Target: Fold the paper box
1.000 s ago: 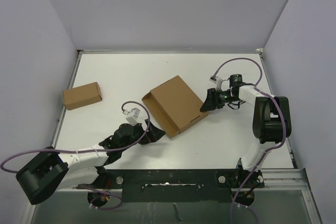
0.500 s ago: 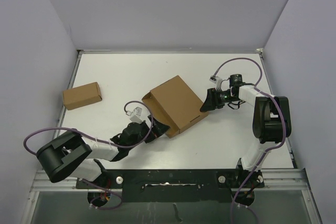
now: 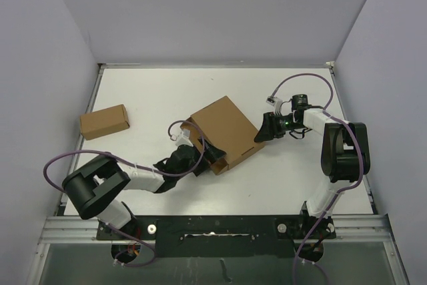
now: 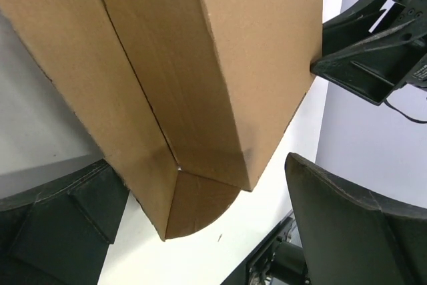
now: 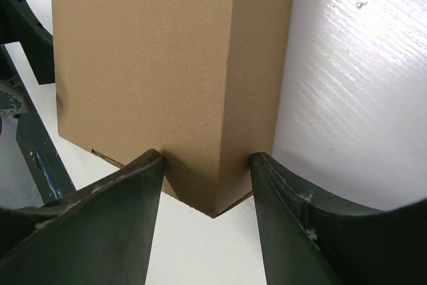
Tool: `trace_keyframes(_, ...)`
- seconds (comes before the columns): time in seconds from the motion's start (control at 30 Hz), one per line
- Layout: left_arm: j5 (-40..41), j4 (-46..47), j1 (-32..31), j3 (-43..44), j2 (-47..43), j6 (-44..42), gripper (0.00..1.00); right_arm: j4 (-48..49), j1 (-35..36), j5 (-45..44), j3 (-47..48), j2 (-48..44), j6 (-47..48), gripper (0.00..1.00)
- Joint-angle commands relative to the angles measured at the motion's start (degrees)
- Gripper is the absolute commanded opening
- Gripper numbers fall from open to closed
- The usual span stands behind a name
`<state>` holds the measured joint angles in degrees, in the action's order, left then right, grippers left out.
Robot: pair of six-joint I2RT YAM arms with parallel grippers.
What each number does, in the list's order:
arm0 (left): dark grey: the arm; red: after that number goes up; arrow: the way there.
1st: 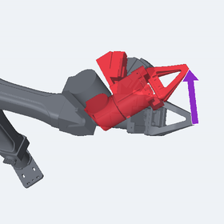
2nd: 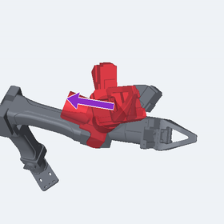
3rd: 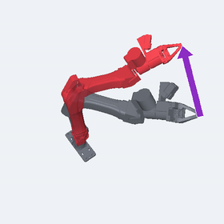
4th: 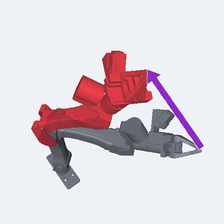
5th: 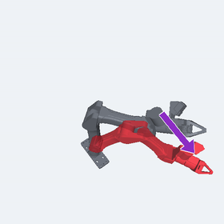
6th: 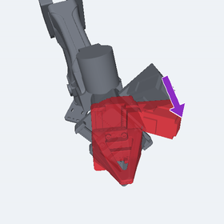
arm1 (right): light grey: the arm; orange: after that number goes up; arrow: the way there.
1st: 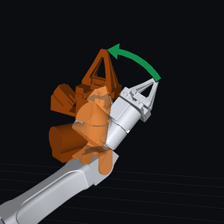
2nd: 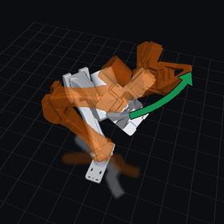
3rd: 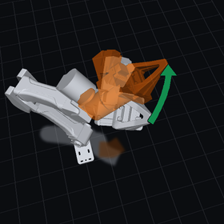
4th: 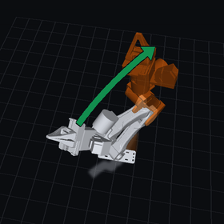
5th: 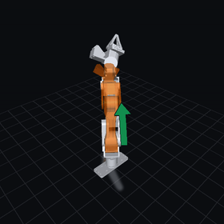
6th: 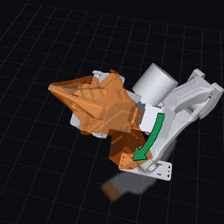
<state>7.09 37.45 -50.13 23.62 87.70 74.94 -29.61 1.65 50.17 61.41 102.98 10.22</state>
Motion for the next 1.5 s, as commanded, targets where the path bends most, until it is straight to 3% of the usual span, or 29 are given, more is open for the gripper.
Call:
trace_keyframes(0.0,1.2,-5.9,-0.8,4.6,0.9,1.8,0.98,0.6,0.8,-5.3,0.8,2.0,2.5,0.53)
trace_keyframes(0.17,1.3,-15.5,-1.0,8.7,0.9,1.5,0.87,0.6,1.0,-5.3,0.8,2.1,2.5,0.53)
trace_keyframes(0.4,0.3,-22.6,-1.0,12.6,3.3,1.9,0.53,0.6,1.2,-5.5,0.8,2.1,2.6,0.53)
trace_keyframes(0.47,-0.2,-24.8,-1.0,14.2,4.0,1.8,0.34,0.6,1.2,-5.5,0.8,2.1,2.6,0.53)
trace_keyframes(0.5,-0.4,-25.8,-1.1,15.1,4.3,1.8,0.3,0.6,1.2,-5.6,0.8,2.1,2.6,0.53)
trace_keyframes(0.67,-0.8,-30.6,-1.1,17.7,4.7,1.5,0.28,0.5,1.1,-5.7,0.8,2.1,2.7,0.53)
trace_keyframes(0.73,-0.8,-30.7,-1.0,17.7,4.2,0.7,0.3,0.5,1.2,-5.8,0.9,2.1,2.7,0.53)
trace_keyframes(0.97,-0.2,-29.9,1.5,15.1,-0.5,-3.7,0.69,0.3,1.1,-5.9,1.0,2.4,2.8,0.53)
trace_keyframes(1.2,-3.6,-27.0,9.5,11.5,-6.8,-10.2,0.98,0.2,1.1,-6.0,1.1,2.6,2.9,0.53)
trace_keyframes(1.47,-9.5,-16.5,20.0,5.3,-9.3,-14.6,0.98,0.2,1.3,-6.1,1.2,2.8,3.0,0.53)
